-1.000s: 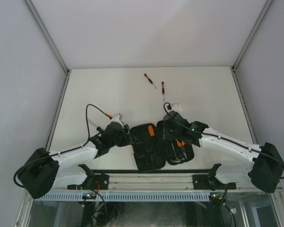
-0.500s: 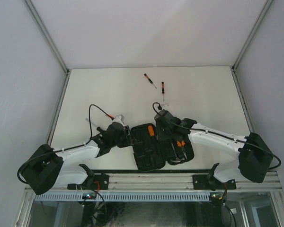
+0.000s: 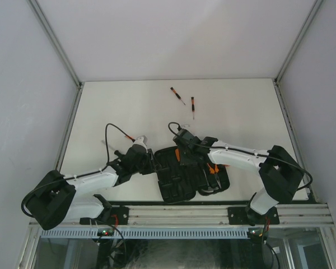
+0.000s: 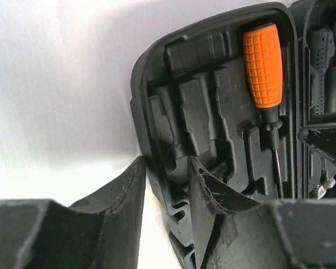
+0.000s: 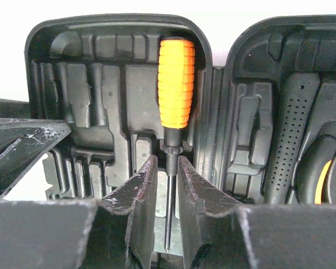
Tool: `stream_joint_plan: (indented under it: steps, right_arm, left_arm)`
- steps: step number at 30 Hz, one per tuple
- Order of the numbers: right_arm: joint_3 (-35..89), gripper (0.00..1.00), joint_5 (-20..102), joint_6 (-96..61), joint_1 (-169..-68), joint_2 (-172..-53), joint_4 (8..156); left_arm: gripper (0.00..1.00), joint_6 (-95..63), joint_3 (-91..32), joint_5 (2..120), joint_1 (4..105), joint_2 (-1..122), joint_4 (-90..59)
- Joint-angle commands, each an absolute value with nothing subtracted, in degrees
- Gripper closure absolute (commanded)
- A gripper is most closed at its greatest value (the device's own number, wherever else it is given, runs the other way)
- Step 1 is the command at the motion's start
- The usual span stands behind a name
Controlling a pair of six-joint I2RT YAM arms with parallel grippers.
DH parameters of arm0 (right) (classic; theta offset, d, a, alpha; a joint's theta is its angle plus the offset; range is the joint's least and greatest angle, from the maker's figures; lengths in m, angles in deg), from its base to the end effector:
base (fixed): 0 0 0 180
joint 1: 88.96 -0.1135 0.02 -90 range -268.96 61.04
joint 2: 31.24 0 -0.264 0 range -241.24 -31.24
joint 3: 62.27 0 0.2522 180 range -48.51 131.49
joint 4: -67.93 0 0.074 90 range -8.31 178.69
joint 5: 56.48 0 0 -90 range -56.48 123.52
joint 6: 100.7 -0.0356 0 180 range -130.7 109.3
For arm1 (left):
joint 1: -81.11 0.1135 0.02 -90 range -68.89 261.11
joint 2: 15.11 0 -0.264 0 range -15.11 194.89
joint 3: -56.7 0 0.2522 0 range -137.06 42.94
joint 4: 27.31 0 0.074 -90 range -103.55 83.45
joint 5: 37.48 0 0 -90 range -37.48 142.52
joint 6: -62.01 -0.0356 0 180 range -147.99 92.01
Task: Sort the tools into containers
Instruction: Adjust the screwdriver in the storage box.
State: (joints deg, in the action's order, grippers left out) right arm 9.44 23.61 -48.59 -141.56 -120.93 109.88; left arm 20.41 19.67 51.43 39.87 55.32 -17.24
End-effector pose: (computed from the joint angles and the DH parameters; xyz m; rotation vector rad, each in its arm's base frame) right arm 0.1950 0.2450 0.2053 -0.2761 2.6178 0.3413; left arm 0.1671 -0.1456 0.1480 -0.1633 2.4499 -0.7275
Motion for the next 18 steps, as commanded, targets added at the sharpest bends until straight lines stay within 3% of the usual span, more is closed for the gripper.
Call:
stream_joint_plan:
  steps: [1, 18]
  right_arm:
    - [12.3, 0.8, 23.8, -47.2, -141.3, -122.6, 108.0]
    - [16.3, 0.89, 22.6, -45.6, -140.8, -129.8, 108.0]
  left_arm:
    - [0.62, 19.6, 17.5, 52.9, 40.0, 55.4, -20.5]
    - [0.66, 17.6, 17.0, 55.7, 40.0, 56.1, -20.9]
